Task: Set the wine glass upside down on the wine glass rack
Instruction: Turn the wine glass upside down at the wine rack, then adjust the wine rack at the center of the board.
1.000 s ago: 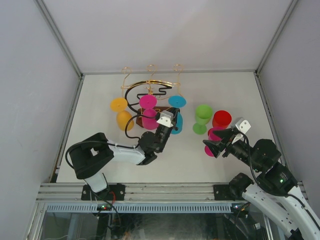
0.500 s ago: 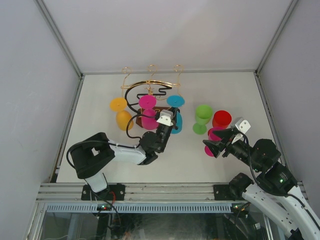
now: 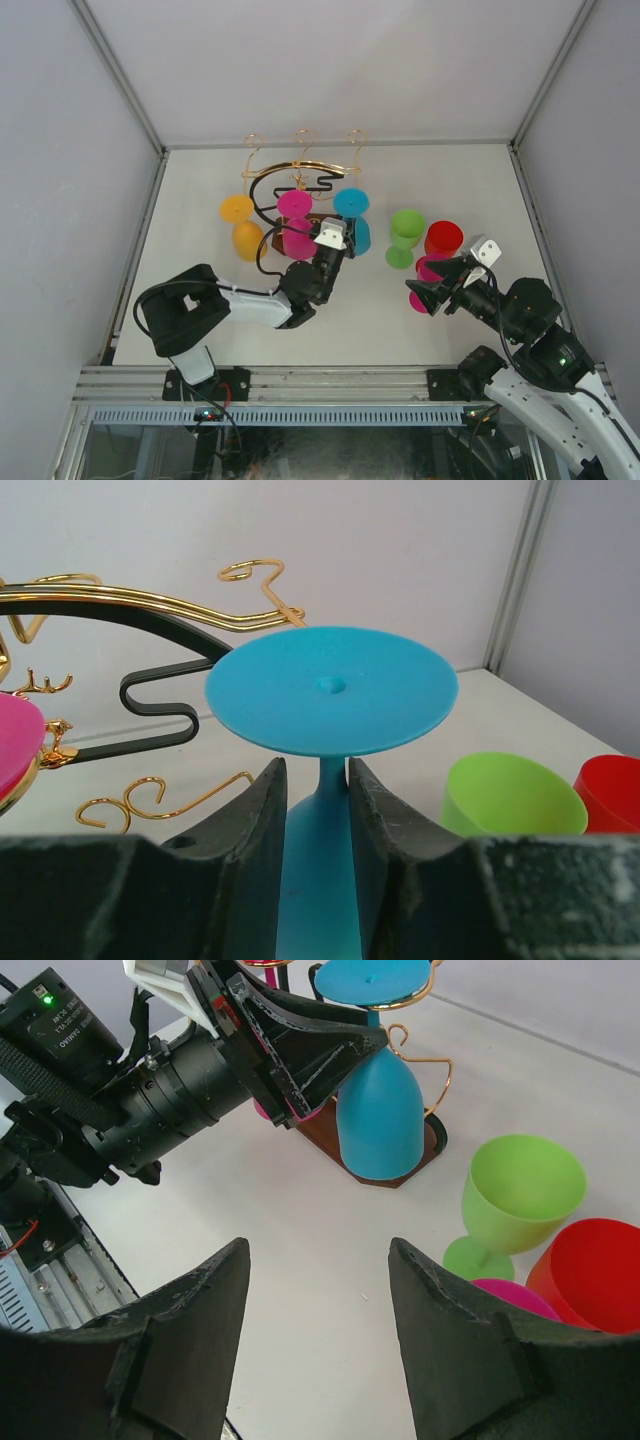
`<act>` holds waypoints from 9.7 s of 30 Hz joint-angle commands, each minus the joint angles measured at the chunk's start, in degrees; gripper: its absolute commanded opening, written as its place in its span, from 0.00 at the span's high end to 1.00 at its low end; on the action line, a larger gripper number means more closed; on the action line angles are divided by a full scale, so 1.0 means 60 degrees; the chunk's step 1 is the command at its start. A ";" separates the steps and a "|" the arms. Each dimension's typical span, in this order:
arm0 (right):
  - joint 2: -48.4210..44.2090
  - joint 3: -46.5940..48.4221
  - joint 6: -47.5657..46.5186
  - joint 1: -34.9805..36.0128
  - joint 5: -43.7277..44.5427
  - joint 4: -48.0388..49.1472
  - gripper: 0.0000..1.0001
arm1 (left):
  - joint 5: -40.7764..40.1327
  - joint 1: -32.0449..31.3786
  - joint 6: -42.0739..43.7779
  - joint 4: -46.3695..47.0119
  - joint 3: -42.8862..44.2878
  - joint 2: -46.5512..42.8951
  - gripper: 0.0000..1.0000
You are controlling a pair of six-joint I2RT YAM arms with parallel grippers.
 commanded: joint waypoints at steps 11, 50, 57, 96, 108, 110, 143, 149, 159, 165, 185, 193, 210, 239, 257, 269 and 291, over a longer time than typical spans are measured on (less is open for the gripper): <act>0.0014 0.0372 -0.0052 -0.0052 0.0090 0.0204 0.42 | -0.0164 -0.0051 -0.0383 0.0144 -0.0293 -0.0525 0.39; 0.2051 0.2122 -0.0327 -0.0233 -0.0033 -0.0108 0.33 | -0.0643 -0.3315 -0.6663 -1.1793 -0.1729 -0.5828 0.00; 0.3892 0.3586 -0.0192 -0.1304 -0.1816 -0.0061 0.33 | -0.0977 -0.3271 -0.7456 -1.3190 -0.1978 -0.6583 0.00; 1.4376 1.3980 -0.5485 -0.1707 -0.5434 -0.4163 0.28 | 0.1423 -0.0983 -0.8488 -1.3808 -0.3948 -0.8764 0.00; 1.6384 1.5930 -0.5408 -0.1153 -0.4982 -0.4693 0.27 | 0.1413 -0.0984 -0.8471 -1.3896 -0.3915 -0.8834 0.00; 1.6528 1.5981 -0.5301 -0.1164 -0.4930 -0.4585 0.28 | 0.1423 -0.0975 -0.8464 -1.3914 -0.3906 -0.8867 0.00; 1.7018 1.6071 -0.4286 -0.0450 -0.3357 -0.4064 0.94 | 0.0958 -0.0979 -0.8748 -1.4588 -0.3865 -0.9357 0.00; 1.6366 1.5034 -0.3318 -0.0271 -0.2411 -0.3192 1.00 | 0.0711 -0.0983 -0.8954 -1.4858 -0.3886 -0.9563 0.00; 1.5599 1.3776 -0.1926 0.0392 -0.0062 -0.2230 1.00 | 0.0184 -0.0976 -0.9366 -1.5613 -0.3768 -0.9848 0.00; 1.5329 1.3372 -0.0806 0.0645 0.1093 -0.1962 1.00 | -0.0149 -0.0976 -0.9571 -1.6012 -0.3738 -1.0137 0.00; 1.4744 1.2537 0.2254 0.0974 0.4552 -0.1185 1.00 | -0.0701 -0.0979 -0.9867 -1.6624 -0.3606 -1.0578 0.00; 1.4800 1.2557 0.3049 0.1175 0.5298 -0.0952 1.00 | -0.0779 -0.0972 -0.9869 -1.6835 -0.3501 -1.0583 0.00; 1.4370 1.2573 0.3354 0.1293 0.4746 -0.0285 0.61 | -0.2124 -0.0984 -1.0527 -1.9176 -0.2459 -1.1605 0.00; 0.7437 0.6102 0.1971 -0.1019 0.0957 0.0791 0.05 | -0.5174 -0.0979 -0.3529 -1.8956 0.5090 -0.9001 0.00; 0.5647 0.5016 0.1987 -0.1309 0.1956 -0.0658 0.04 | -0.1174 0.1107 -0.3767 -1.8508 0.8178 -0.4489 0.00; 0.5268 0.4463 0.2128 -0.1593 0.2095 -0.0788 0.04 | 0.0358 0.2070 -0.4555 -1.8369 0.8606 -0.2911 0.01; 0.4908 0.4203 0.2204 -0.1819 0.1994 -0.0849 0.05 | 0.0778 0.2674 -0.4869 -1.8637 1.0657 -0.0127 0.32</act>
